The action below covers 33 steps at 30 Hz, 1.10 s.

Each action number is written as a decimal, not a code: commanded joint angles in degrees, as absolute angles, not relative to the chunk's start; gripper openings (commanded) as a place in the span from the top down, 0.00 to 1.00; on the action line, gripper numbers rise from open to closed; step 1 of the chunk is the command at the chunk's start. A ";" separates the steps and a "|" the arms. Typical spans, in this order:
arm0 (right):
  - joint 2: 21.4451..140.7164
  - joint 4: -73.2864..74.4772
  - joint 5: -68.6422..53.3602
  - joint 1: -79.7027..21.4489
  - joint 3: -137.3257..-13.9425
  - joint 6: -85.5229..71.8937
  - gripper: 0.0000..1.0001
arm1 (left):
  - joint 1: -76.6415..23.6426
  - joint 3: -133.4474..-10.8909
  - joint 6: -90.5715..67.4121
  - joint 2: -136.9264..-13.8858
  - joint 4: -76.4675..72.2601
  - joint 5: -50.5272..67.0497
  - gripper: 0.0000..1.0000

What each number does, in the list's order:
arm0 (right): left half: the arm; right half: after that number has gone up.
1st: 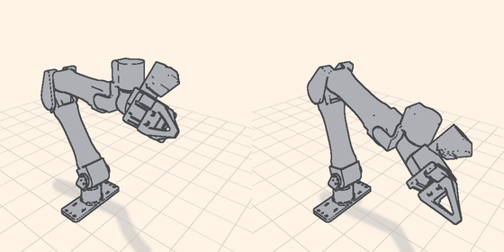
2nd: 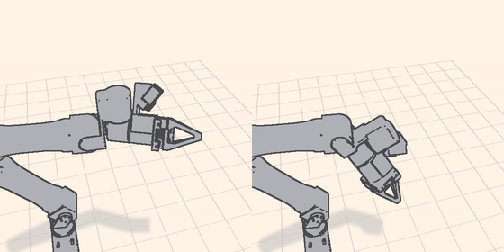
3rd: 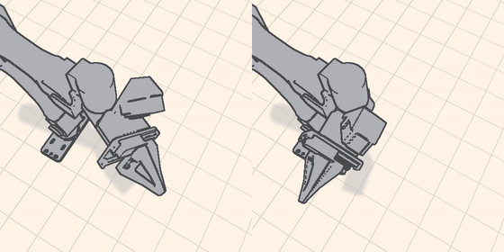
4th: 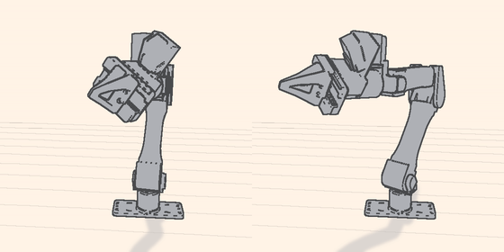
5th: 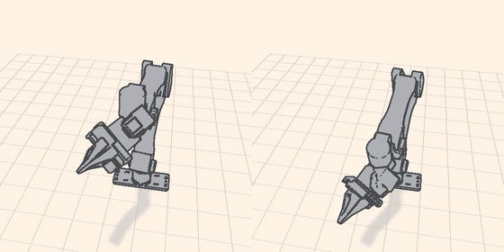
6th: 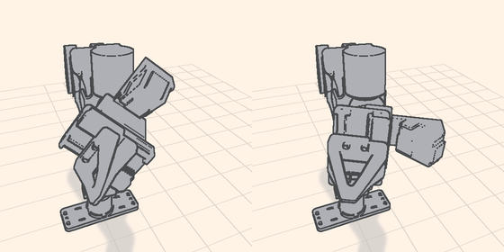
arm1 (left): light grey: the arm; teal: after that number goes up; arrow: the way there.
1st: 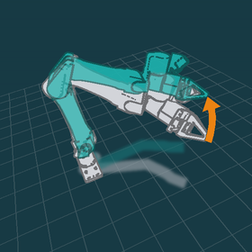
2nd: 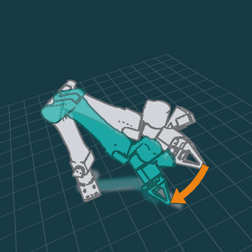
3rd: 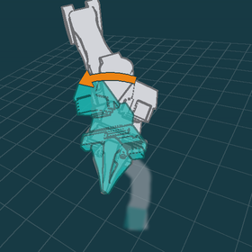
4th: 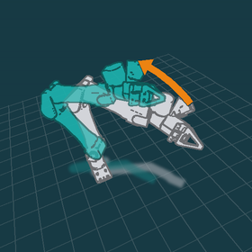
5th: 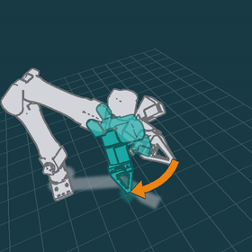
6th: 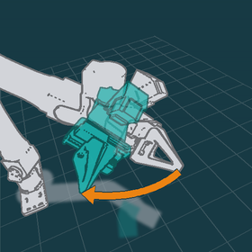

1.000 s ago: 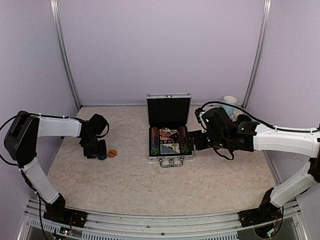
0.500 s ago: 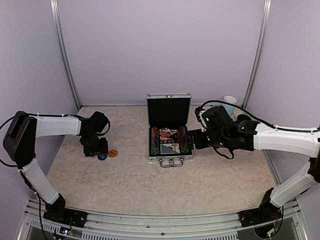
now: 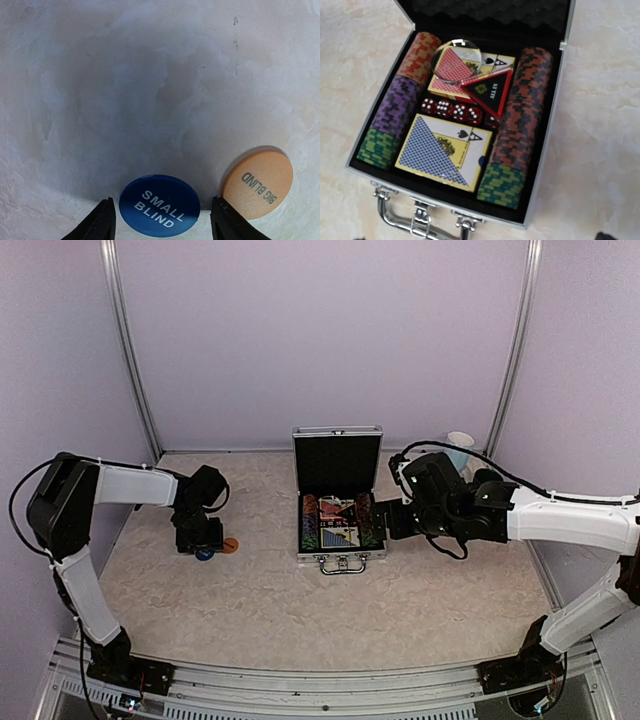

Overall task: Pack up texas hold em set
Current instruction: Pick up the small blind button from the center of the board.

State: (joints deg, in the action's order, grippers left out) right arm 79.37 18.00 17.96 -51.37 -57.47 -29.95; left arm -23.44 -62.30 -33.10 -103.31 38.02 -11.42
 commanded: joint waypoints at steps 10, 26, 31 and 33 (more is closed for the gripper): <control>77.40 17.83 19.36 -51.94 -56.61 -30.09 0.01 | -22.79 -59.60 -34.24 -104.80 37.49 -6.82 0.42; 77.09 18.26 19.15 -51.95 -57.08 -30.13 0.01 | -21.53 -57.49 -33.84 -105.51 36.47 -3.23 0.46; 77.26 18.65 19.05 -51.94 -57.66 -30.07 0.01 | -21.54 -57.55 -33.84 -104.79 36.54 -2.74 0.50; 77.26 18.81 19.07 -51.94 -57.90 -30.06 0.01 | -21.52 -57.72 -33.88 -104.37 36.69 -2.86 0.51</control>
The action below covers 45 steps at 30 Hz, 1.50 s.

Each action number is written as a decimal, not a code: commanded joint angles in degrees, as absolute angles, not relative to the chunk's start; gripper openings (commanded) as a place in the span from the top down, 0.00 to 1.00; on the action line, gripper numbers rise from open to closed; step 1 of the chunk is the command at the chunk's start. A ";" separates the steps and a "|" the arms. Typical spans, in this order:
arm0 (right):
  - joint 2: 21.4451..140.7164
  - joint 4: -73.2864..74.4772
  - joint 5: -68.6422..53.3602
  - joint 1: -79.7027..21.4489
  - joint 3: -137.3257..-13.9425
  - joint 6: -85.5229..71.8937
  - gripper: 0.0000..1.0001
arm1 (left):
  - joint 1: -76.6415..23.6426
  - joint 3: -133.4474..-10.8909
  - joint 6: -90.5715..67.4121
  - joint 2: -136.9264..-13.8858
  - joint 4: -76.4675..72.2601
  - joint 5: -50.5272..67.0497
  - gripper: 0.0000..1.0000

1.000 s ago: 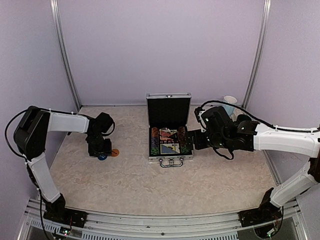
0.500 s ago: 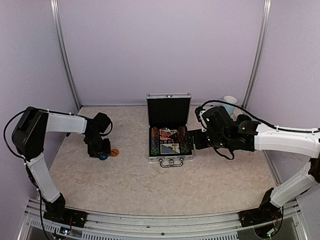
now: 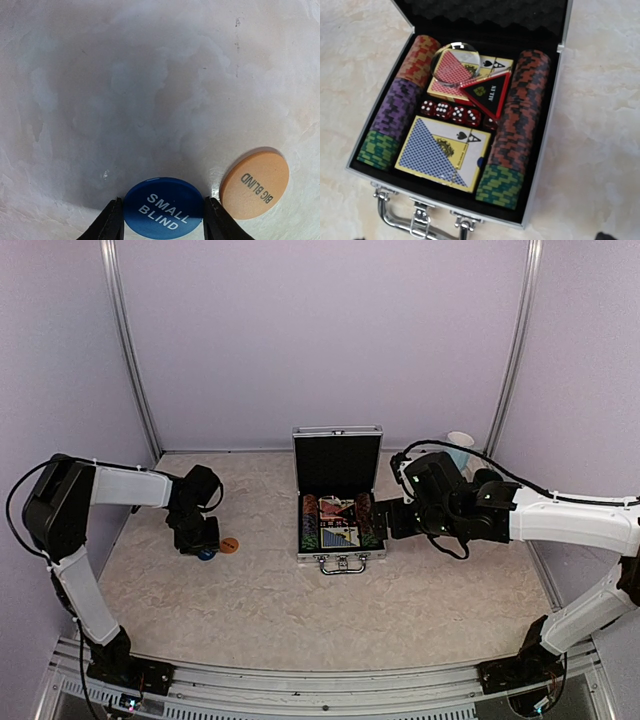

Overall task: Pack up texas hold em set
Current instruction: Pick up the small blind button from the center of the board.

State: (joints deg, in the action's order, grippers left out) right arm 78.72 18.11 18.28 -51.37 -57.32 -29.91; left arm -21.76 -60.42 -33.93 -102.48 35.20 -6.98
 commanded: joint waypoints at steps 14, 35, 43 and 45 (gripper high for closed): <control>77.96 19.36 18.81 -51.94 -59.15 -29.75 0.01 | -22.01 -61.44 -33.57 -100.77 38.70 -6.41 0.49; 76.63 19.80 22.39 -51.95 -56.62 -31.30 0.01 | -30.22 -70.51 -35.88 -98.42 43.50 -7.15 0.49; 75.06 21.57 25.41 -51.79 -54.06 -33.68 0.01 | -36.11 -79.39 -37.14 -103.67 44.87 -6.22 0.48; 74.15 22.48 26.05 -51.19 -52.76 -35.06 0.01 | -38.92 -84.78 -37.71 -107.26 45.51 -5.51 0.49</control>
State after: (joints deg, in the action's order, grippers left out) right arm 76.49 20.56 23.86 -51.37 -54.54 -32.75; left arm -36.45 -79.26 -36.47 -103.26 44.29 -6.33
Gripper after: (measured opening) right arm 0.992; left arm 0.517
